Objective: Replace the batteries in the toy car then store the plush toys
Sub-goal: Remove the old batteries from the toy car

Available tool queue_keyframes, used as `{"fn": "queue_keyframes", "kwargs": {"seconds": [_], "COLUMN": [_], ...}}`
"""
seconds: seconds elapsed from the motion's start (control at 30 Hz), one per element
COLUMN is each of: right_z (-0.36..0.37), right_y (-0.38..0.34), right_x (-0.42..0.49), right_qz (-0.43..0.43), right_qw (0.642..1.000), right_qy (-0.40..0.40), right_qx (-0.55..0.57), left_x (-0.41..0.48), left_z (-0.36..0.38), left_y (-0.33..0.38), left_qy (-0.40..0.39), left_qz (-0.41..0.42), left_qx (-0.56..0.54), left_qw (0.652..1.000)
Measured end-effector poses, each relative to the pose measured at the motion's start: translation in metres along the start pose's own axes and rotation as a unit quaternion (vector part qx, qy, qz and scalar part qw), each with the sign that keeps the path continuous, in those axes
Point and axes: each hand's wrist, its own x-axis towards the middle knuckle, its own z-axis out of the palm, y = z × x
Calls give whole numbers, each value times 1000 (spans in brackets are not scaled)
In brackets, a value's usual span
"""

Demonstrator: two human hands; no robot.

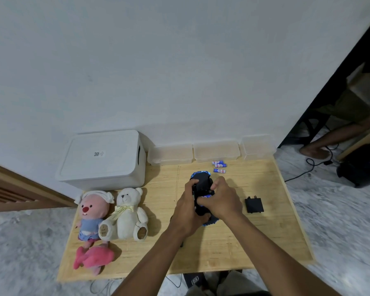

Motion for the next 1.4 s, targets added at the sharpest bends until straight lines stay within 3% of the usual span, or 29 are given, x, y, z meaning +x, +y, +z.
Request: {"fn": "queue_keyframes", "kwargs": {"seconds": [0.37,0.67,0.93,1.2,1.4], "right_z": [8,-2,-16,-10,-31], "right_y": [2,15,25,30,32], "right_x": [-5,1,1,8,15], "right_qz": [5,-13,-171,-294,-118], "right_qw": [1000,999,982,953,972], "right_qy": [19,-44,-12,-43,-55], "right_qx": [-8,22,-83,-61,197], "left_x": [1,1,0,0,-5], "left_z": [3,-3,-8,-7,-11], "left_y": [-5,-13,-9,-8,-8], "left_qy": [-31,-60,-65,-77,-70], "left_qz": [-2,-30,-40,-35,-49], "left_qx": [-9,-28,-66,-65,-73], "left_qw": [999,997,995,994,994]}}
